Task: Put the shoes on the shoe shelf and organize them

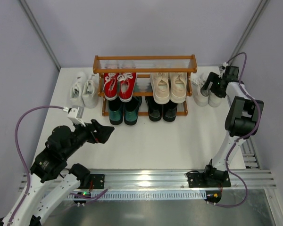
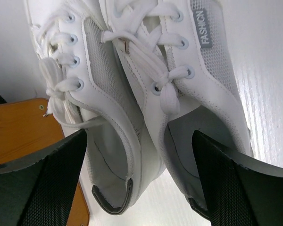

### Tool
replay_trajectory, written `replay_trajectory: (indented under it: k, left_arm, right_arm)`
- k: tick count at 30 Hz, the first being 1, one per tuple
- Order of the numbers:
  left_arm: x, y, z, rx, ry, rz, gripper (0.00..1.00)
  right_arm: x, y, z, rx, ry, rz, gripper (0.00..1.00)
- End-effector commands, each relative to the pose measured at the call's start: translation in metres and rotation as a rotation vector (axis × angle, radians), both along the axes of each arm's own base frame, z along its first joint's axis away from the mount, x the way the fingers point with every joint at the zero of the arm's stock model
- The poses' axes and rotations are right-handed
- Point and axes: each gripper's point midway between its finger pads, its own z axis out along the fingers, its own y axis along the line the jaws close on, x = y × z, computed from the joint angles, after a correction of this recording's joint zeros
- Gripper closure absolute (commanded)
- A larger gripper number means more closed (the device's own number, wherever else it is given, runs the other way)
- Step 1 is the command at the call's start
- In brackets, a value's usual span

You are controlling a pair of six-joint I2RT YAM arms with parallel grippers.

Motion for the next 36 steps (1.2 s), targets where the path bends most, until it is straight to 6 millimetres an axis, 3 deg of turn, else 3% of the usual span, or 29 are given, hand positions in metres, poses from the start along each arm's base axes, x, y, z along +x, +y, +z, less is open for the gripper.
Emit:
replay_trajectory:
  k: [1,5,11,16,23,27,28,36]
  left_arm:
    - [0.000,0.000,-0.003,0.010,0.005,-0.002,0.00]
    - [0.000,0.001,-0.005,0.011,0.011,0.002,0.00]
    - [0.002,-0.001,-0.004,0.013,0.008,0.003,0.00]
    - [0.005,-0.002,-0.005,0.015,0.012,0.001,0.00]
    - [0.003,-0.001,-0.006,0.016,0.010,0.002,0.00]
    - [0.004,-0.002,-0.007,0.020,0.014,-0.001,0.00]
    - [0.004,-0.002,-0.007,0.022,0.015,-0.003,0.00]
    - [0.006,-0.006,-0.002,0.012,0.001,-0.016,0.00]
  right_arm:
    - [-0.001,-0.009,0.015,0.094,-0.063,-0.025,0.07]
    - [-0.003,-0.016,0.021,0.106,-0.078,-0.080,0.07]
    - [-0.014,-0.035,0.000,0.016,0.061,-0.161,0.12]
    - [-0.019,-0.023,-0.016,-0.039,0.149,-0.119,0.14]
    - [-0.014,-0.018,-0.012,-0.086,0.164,-0.107,0.14]
    - [-0.017,-0.019,-0.014,-0.140,0.212,-0.110,0.24]
    - [-0.021,-0.021,-0.013,-0.152,0.239,-0.119,0.30]
    - [-0.050,-0.018,-0.011,-0.179,0.324,-0.084,0.33]
